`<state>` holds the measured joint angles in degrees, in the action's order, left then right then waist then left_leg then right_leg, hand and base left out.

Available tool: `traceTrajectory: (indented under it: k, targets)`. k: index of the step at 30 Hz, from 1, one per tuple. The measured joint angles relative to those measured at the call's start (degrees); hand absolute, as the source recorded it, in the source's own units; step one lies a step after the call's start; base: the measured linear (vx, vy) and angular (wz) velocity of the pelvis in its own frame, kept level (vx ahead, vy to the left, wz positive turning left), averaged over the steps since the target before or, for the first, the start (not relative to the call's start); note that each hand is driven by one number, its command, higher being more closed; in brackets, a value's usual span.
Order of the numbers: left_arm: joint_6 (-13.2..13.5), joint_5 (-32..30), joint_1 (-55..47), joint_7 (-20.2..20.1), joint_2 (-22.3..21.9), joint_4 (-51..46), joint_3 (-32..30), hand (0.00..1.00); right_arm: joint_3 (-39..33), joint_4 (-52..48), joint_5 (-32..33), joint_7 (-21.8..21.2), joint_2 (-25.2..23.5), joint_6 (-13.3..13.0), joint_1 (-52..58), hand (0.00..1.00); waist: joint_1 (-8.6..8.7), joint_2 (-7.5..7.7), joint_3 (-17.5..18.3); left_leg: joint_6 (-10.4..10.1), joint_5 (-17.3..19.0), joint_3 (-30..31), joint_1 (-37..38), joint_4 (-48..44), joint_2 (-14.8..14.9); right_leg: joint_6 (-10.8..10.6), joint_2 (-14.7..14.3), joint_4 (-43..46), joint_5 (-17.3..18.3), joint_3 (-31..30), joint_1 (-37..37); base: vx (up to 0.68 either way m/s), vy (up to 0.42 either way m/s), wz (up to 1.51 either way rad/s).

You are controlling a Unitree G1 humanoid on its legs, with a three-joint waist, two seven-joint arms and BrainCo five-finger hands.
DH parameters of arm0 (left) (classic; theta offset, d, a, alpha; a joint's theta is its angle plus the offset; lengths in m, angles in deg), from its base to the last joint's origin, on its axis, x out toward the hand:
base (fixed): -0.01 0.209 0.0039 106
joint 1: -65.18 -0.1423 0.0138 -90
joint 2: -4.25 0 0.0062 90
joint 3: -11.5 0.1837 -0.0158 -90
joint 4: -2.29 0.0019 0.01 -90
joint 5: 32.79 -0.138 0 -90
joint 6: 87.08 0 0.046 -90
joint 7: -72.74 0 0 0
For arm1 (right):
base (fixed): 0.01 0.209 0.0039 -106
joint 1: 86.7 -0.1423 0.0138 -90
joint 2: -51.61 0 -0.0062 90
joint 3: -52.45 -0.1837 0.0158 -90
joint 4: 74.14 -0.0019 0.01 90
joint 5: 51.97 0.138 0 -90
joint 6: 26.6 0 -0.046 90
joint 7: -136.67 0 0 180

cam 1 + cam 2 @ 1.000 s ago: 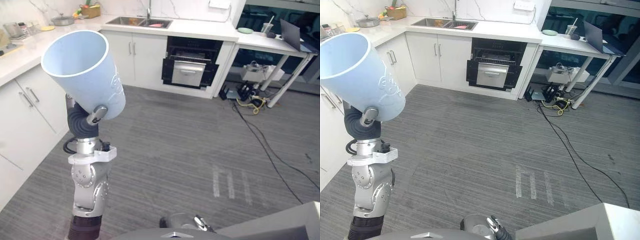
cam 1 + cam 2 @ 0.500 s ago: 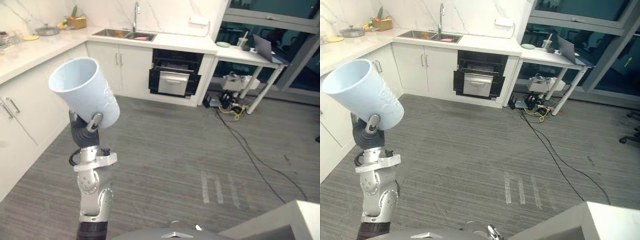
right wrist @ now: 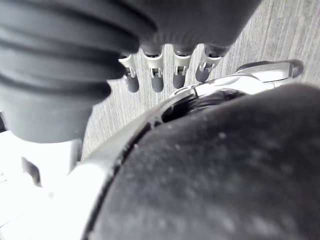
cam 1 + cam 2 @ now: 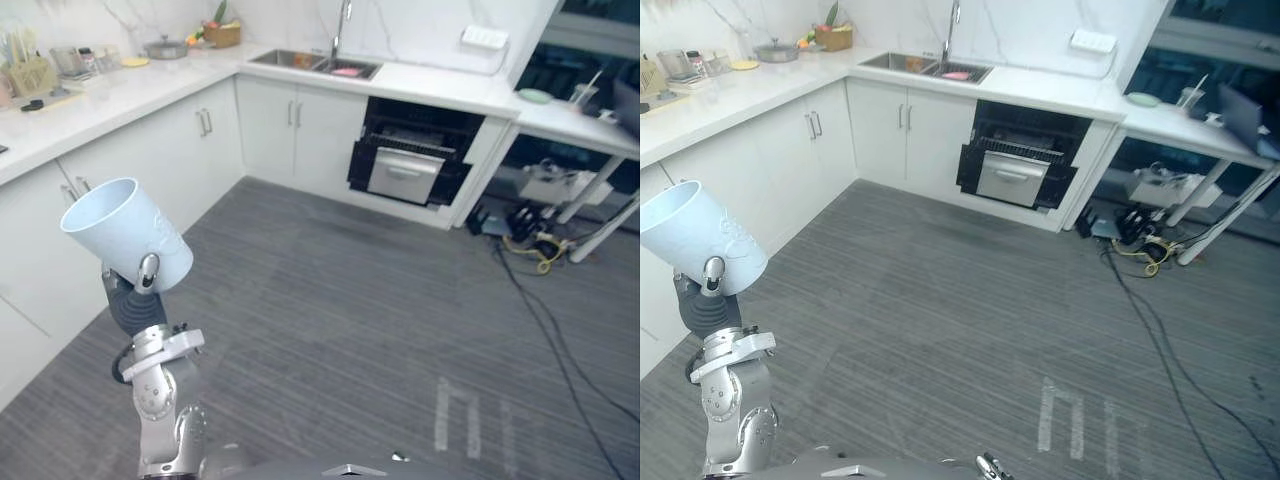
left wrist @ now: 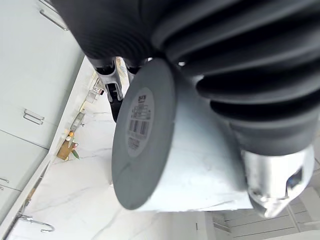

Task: Walk over to the sink, pick up the cup, carry it to the dishwasher, place the cup inside the dishwasher, then close the dishwasher door

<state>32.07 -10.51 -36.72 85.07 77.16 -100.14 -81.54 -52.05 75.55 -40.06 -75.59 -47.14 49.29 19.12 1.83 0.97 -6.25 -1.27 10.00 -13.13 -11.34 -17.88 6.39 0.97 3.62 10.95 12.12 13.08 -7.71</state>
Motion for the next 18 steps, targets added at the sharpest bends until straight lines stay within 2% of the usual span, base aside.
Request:
traceTrajectory:
  k: [1, 2, 3, 4, 5, 6, 7, 9, 11, 12, 13, 14, 15, 16, 18]
  targets:
    - [0.0, 0.0, -0.1, 0.1, -0.2, -0.1, -0.7, 1.0, -0.2, 0.1, 0.0, -0.1, 0.7, -0.1, -0.7, 0.0, -0.78, -0.81, -0.7, -1.4, -4.8, 3.2, -0.3, 4.6, -0.7, -0.9, -0.1, -1.4, 0.3, -1.9, -1.2, 0.3, 0.233, -0.69]
    - [0.0, -0.2, -0.4, 0.9, -0.4, -0.2, -1.4, 1.0, -0.2, 0.4, 0.0, -0.3, 1.4, -0.6, -1.4, 0.0, -1.48, -1.85, -0.7, -3.2, -8.5, 5.9, -0.1, 3.2, -1.2, -2.1, -1.1, -3.2, 0.9, -6.7, -3.1, 0.33, 0.243, -0.72]
    - [0.0, -0.1, -0.4, 1.3, -0.2, -0.1, -1.9, 1.0, -0.2, 0.4, 0.0, -0.3, 1.1, -0.6, -1.9, 0.0, -1.55, -1.5, -0.7, -2.5, -8.5, 6.4, -0.1, 1.9, -2.0, -2.8, -0.8, -3.2, 1.3, -8.3, -3.5, 0.44, 0.312, -0.69]
    - [0.0, -0.1, -0.5, 1.5, 0.0, -0.1, -2.8, 1.0, -0.2, 0.4, 0.1, -0.2, -0.1, -0.6, -2.5, 0.0, -1.38, -0.53, -1.0, 0.1, -6.8, 6.1, 0.4, -0.6, -3.9, -4.3, 1.1, -2.0, 2.5, -10.0, -4.2, 0.38, 0.242, -0.41]
    - [0.0, -0.1, -0.6, 1.2, 0.4, 0.0, -3.1, 1.0, -0.2, 0.4, 0.2, -0.1, -1.3, -0.6, -3.2, 0.0, -1.06, 1.13, -0.6, 1.9, -4.2, 5.0, -0.5, -4.3, -4.9, -5.8, 2.5, -0.6, 3.8, -10.9, -4.2, 0.38, 0.221, -0.28]
    - [0.0, -0.1, -0.6, 1.0, 0.5, -0.1, -2.9, 1.0, -0.2, 0.4, 0.3, -0.1, -1.7, -0.6, -3.2, 0.0, -0.86, 1.14, -0.6, 2.2, -2.4, 4.9, -1.3, -6.4, -5.2, -6.3, 3.1, -0.1, 4.3, -10.9, -4.2, 0.37, 0.174, -0.05]
    - [0.0, 0.0, -0.5, 0.4, 0.8, -0.1, -2.4, 1.0, -0.2, 1.1, 1.3, -0.1, -2.3, -0.6, -3.1, 0.0, -0.39, 2.55, 0.3, 2.6, 0.8, 4.6, -2.4, -10.2, -6.0, -6.7, 4.0, 0.7, 5.2, -11.0, -4.5, 0.32, 0.142, 0.02]
    - [-0.3, 0.0, -0.5, -1.0, 1.6, 0.0, -1.2, 1.0, -1.2, 2.3, 1.9, 0.0, -2.7, -0.7, -2.3, 0.0, -0.3, 2.81, 1.2, 3.6, 4.2, 4.2, -1.9, -12.1, -7.2, -7.0, 5.4, 3.2, 5.6, -10.7, -5.1, 0.45, 0.164, 0.03]
    - [-1.2, 0.0, 0.4, -2.4, 2.7, 0.0, 1.0, 1.0, -3.9, 2.1, 1.9, 0.1, -3.4, -1.4, -0.7, 0.0, -0.29, 3.09, 1.9, 5.0, 6.1, 3.8, 1.2, -10.0, -8.5, -7.3, 6.8, 13.3, 5.2, -10.5, -2.5, 0.38, 0.119, 0.01]
    - [-2.0, 0.0, 1.5, -3.2, 3.5, 0.1, 2.5, 1.0, -5.6, 2.0, 1.9, 0.2, -4.0, -2.3, -0.3, 0.0, -0.09, 3.24, 1.9, 5.2, 6.3, 3.7, 5.0, -7.0, -9.5, -8.0, 7.7, 24.3, 2.1, -10.6, 0.9, 0.47, 0.128, -0.09]
    - [-2.5, -0.2, 2.6, -3.7, 4.5, 0.1, 4.0, 1.0, -6.6, 2.0, 2.1, 0.2, -4.4, -3.2, -0.2, 0.0, 0.17, 3.34, 1.9, 5.4, 6.2, 3.8, 9.8, -2.8, -10.7, -8.0, 8.9, 34.2, -2.5, -9.9, 4.5, 0.51, 0.12, -0.12]
    - [-2.7, -0.7, 3.3, -3.8, 4.6, 0.1, 4.5, 1.0, -6.9, 2.0, 2.5, 0.2, -4.5, -3.7, -0.2, 0.0, 0.34, 3.28, 1.9, 5.9, 5.8, 3.8, 12.6, -0.6, -11.1, -7.1, 9.2, 38.9, -2.2, -9.1, 6.6, 0.46, 0.069, -0.18]
    - [-3.0, -2.3, 4.5, -3.8, 4.8, 0.1, 5.3, 1.0, -7.2, 1.5, 2.5, 0.1, -4.5, -4.8, -0.3, 0.0, 1.02, 2.67, 1.8, 6.1, 5.3, 4.0, 16.6, 3.4, -11.2, -4.6, 8.7, 45.8, -0.1, -7.0, 10.8, 0.43, 0.029, -0.05]
    - [-3.2, -3.6, 5.9, -3.8, 5.1, 0.2, 6.0, 1.0, -7.2, 0.6, 2.4, 0.1, -4.5, -5.5, -0.2, 0.0, 2.16, 1.96, 1.9, 6.5, 4.6, 5.0, 19.3, 6.8, -11.1, -3.5, 7.1, 47.5, 2.7, -4.3, 14.8, 0.41, 0.001, 0.08]
    - [-3.4, -4.6, 8.9, -3.9, 5.1, 1.1, 6.7, 1.0, -7.5, -0.1, 2.5, 0.1, -5.1, -5.7, -0.4, 0.0, 3.64, 1.39, 1.4, 5.8, 4.0, 5.8, 23.0, 9.9, -10.5, -2.4, 4.7, 42.8, 5.9, -1.0, 20.7, 0.45, -0.064, 0.32]
